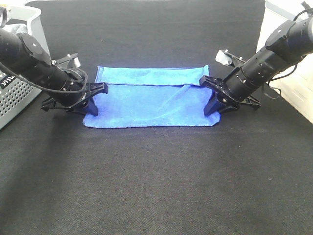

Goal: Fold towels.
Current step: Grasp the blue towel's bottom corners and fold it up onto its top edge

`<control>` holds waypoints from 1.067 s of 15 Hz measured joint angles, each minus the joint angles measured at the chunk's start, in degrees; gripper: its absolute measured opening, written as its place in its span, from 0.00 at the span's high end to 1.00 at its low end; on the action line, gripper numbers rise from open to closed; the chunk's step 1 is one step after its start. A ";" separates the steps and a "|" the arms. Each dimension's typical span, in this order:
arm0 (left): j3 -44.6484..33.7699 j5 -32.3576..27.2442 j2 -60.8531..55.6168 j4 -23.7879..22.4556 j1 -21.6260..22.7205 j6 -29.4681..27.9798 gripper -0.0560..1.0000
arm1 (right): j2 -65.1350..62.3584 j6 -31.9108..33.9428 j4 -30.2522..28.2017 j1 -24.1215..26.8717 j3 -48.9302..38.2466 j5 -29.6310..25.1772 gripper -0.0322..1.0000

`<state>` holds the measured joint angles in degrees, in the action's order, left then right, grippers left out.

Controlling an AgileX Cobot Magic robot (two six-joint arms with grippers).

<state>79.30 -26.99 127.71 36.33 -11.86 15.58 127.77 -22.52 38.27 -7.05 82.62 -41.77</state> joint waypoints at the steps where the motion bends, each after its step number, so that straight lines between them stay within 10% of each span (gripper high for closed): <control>1: 0.00 -0.17 0.11 0.11 -0.11 -0.11 0.93 | 0.00 0.17 0.00 0.00 0.00 0.00 0.95; 9: -3.09 -13.29 -6.70 -4.24 -0.06 -0.34 0.94 | -6.07 1.26 -2.86 1.72 -5.56 -6.13 0.97; 16: -19.31 -12.55 -14.78 -4.58 -0.06 -0.34 0.94 | -14.15 1.03 -3.67 1.66 -22.57 -2.81 0.97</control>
<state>59.99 -39.53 112.93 31.74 -11.92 15.24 113.62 -21.49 34.61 -5.39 60.05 -44.58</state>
